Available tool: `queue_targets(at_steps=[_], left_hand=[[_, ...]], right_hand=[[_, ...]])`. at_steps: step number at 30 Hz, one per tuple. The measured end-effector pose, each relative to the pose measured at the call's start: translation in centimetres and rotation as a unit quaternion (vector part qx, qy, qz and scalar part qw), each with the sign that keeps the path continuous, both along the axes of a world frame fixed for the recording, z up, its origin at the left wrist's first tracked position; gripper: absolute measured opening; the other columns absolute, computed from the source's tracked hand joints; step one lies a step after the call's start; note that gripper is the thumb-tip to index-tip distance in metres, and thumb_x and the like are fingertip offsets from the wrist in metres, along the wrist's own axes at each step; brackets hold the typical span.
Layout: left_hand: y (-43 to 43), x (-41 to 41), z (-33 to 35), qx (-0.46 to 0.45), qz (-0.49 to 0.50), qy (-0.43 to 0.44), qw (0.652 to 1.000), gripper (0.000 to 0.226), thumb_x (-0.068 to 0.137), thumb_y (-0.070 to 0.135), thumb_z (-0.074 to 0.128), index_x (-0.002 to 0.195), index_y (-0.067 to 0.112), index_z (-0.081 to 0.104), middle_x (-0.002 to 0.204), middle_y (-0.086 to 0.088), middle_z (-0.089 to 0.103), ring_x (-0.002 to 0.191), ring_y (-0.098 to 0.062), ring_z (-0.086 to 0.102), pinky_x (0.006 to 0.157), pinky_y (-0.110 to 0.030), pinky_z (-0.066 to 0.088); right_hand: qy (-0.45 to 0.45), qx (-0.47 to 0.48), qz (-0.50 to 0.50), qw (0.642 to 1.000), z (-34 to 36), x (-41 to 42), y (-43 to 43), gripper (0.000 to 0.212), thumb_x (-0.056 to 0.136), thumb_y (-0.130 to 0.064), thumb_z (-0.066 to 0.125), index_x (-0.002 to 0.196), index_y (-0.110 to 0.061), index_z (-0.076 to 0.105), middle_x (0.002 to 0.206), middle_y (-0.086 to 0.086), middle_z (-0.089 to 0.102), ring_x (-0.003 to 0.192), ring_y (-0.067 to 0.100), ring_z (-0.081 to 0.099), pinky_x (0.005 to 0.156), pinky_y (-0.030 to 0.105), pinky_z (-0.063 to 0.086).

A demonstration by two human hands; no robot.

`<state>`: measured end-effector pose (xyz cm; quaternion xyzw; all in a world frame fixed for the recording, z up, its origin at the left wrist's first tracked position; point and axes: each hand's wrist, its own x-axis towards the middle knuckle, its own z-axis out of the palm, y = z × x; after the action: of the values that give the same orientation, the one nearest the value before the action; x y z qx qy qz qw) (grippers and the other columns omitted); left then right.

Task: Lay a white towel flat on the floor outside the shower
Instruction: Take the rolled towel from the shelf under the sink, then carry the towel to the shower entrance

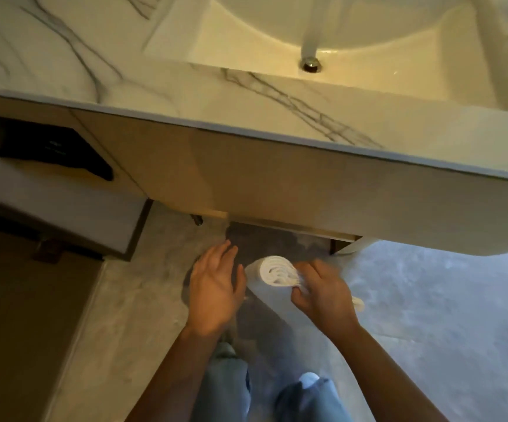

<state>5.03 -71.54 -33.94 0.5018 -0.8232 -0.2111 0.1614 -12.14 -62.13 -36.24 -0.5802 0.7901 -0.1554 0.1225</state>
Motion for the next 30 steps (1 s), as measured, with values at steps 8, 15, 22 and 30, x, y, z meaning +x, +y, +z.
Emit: queue_targets(at_steps=[8, 15, 22, 30], left_hand=[[0.3, 6.3, 11.1, 0.031, 0.042, 0.022, 0.998, 0.039, 0.082, 0.019, 0.048, 0.115, 0.001, 0.059, 0.117, -0.02, 0.062, 0.106, -0.036, 0.058, 0.088, -0.045, 0.047], [-0.3, 9.5, 16.2, 0.014, 0.052, 0.031, 0.998, 0.035, 0.085, 0.011, 0.057, 0.119, 0.003, 0.057, 0.122, -0.016, 0.059, 0.113, -0.032, 0.054, 0.096, -0.045, 0.044], [0.8, 11.9, 19.9, -0.02, 0.119, 0.031, 0.992, 0.039, 0.087, 0.02, 0.055, 0.125, 0.013, 0.05, 0.126, -0.01, 0.057, 0.117, -0.027, 0.05, 0.097, -0.04, 0.039], [4.5, 10.3, 21.5, -0.011, 0.256, 0.044, 0.966, 0.039, 0.09, 0.024, 0.05, 0.128, 0.016, 0.047, 0.133, -0.005, 0.05, 0.123, -0.022, 0.044, 0.1, -0.038, 0.036]], right_hand=[[-0.025, -0.047, 0.027, 0.998, 13.0, 3.8, -1.7, 0.043, 0.065, -0.026, 0.079, 0.102, -0.013, 0.061, 0.091, 0.008, 0.068, 0.075, 0.022, 0.063, 0.053, 0.03, 0.054], [-0.037, -0.108, 0.063, 0.991, 22.0, 7.0, -3.2, 0.038, 0.069, -0.021, 0.076, 0.103, -0.011, 0.062, 0.088, 0.006, 0.067, 0.072, 0.017, 0.059, 0.053, 0.02, 0.049], [-0.05, -0.129, 0.103, 0.985, 26.3, 8.2, -4.4, 0.039, 0.069, -0.022, 0.075, 0.104, -0.012, 0.06, 0.091, 0.003, 0.066, 0.075, 0.008, 0.048, 0.058, 0.008, 0.028], [-0.063, -0.126, 0.21, 0.967, 27.8, 6.1, -5.4, 0.038, 0.073, -0.029, 0.069, 0.107, -0.018, 0.056, 0.089, -0.012, 0.051, 0.074, 0.007, 0.048, 0.057, 0.01, 0.029]])
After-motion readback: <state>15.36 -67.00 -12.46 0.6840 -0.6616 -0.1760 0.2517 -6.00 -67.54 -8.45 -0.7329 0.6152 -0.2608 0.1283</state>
